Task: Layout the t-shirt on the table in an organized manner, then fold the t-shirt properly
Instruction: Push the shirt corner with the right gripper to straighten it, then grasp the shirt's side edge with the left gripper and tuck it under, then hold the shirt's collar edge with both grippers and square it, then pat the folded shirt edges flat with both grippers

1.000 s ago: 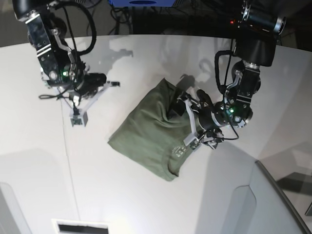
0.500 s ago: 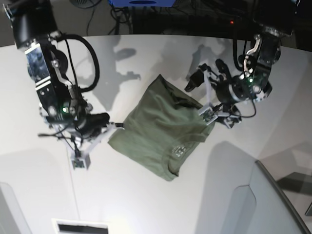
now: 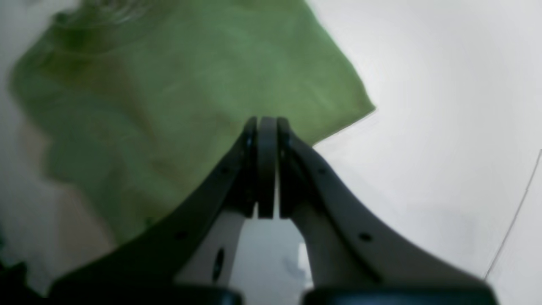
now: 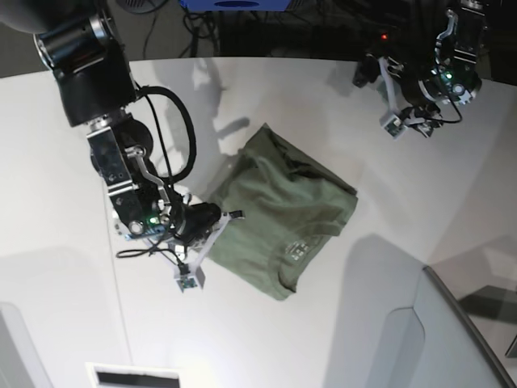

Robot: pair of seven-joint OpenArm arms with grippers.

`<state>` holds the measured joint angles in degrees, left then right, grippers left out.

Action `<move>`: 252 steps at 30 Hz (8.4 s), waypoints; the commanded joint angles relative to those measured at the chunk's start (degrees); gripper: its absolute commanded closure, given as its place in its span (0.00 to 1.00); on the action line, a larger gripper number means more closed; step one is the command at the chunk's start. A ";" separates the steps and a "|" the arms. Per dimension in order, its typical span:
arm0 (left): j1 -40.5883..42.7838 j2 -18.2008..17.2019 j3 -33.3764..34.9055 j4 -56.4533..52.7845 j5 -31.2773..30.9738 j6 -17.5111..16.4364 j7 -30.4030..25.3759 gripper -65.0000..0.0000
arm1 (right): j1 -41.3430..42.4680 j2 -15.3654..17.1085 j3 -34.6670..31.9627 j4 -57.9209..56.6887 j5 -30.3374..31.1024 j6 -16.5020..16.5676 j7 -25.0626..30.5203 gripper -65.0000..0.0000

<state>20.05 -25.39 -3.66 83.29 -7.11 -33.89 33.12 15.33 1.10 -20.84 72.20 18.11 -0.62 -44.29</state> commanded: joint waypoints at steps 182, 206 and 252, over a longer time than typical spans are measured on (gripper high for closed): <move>-22.47 21.65 10.30 -5.35 0.21 6.24 -5.56 0.04 | -16.34 7.20 7.52 15.84 0.05 -0.48 1.26 0.99; -26.60 22.62 14.78 -10.36 -0.23 12.92 -10.05 1.00 | -16.34 7.20 7.70 12.32 0.05 -0.48 1.52 0.99; -6.21 15.58 9.77 7.84 0.30 16.97 -10.05 1.00 | -21.79 9.67 10.77 17.42 -0.04 -0.48 2.05 0.99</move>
<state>14.31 -9.69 6.22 89.93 -6.35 -16.38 24.58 -7.81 10.50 -10.35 88.49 17.65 -1.06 -44.05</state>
